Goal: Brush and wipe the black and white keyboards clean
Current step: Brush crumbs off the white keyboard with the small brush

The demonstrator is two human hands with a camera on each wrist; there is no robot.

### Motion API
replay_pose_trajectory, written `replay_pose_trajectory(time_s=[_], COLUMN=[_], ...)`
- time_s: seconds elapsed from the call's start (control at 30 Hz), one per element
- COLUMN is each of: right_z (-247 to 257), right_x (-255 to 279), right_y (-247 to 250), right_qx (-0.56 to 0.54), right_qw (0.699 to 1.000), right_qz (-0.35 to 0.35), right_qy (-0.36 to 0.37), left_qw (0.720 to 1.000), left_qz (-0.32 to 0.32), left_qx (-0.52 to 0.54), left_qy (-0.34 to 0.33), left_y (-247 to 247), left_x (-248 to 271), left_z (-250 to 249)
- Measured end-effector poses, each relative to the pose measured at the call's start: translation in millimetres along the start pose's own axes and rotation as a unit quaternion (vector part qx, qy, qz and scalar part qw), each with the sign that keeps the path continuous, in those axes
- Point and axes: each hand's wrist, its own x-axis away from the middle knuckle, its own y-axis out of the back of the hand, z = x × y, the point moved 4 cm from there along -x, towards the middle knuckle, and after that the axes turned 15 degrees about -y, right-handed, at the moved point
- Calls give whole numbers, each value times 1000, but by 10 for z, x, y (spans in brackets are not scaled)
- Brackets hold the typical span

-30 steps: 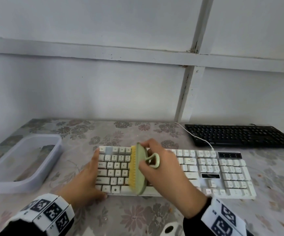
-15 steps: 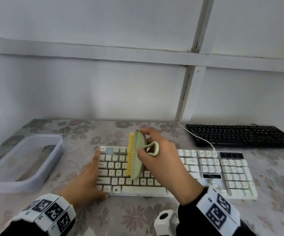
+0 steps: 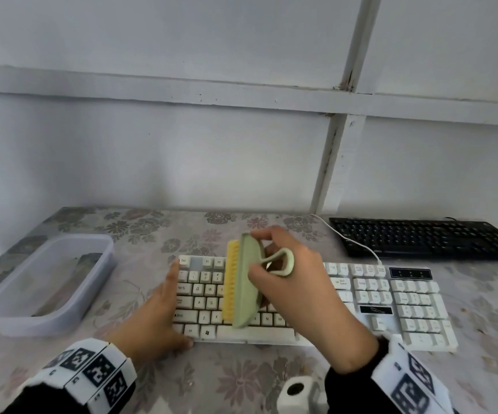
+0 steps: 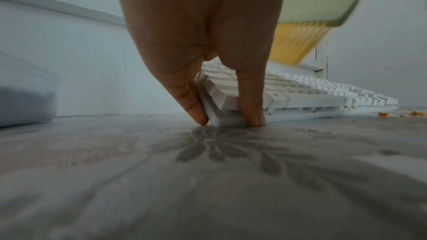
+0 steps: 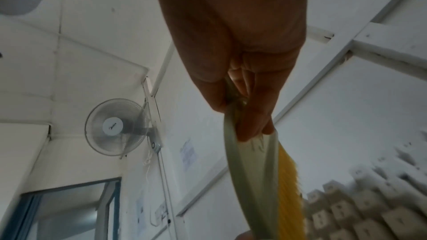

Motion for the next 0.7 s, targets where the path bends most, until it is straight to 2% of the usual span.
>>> replay_pose_trajectory(time_s=[0.1, 0.23, 0.43, 0.5, 0.63, 0.7], right_z=[-22, -179, -331, -251, -103, -130], right_x=[-93, 24, 237, 205, 29, 3], right_y=[-71, -253, -282, -200, -78, -112], right_qx=[19, 39, 36, 19, -4, 3], right_qw=[1000, 999, 992, 994, 1000, 1000], right_qz=[-10, 32, 110, 89, -2, -3], right_qy=[15, 19, -56, -54, 4, 7], left_qw=[1000, 1000, 999, 1000, 1000, 1000], left_qz=[0, 3, -9, -7, -5, -2], left_qx=[-4, -4, 2, 0, 0, -2], left_qy=[0, -3, -34, -25, -12, -8], left_y=[4, -1, 23, 19, 4, 5], left_x=[-1, -3, -7, -9, -17, -8], left_z=[2, 2, -43, -33, 3, -1])
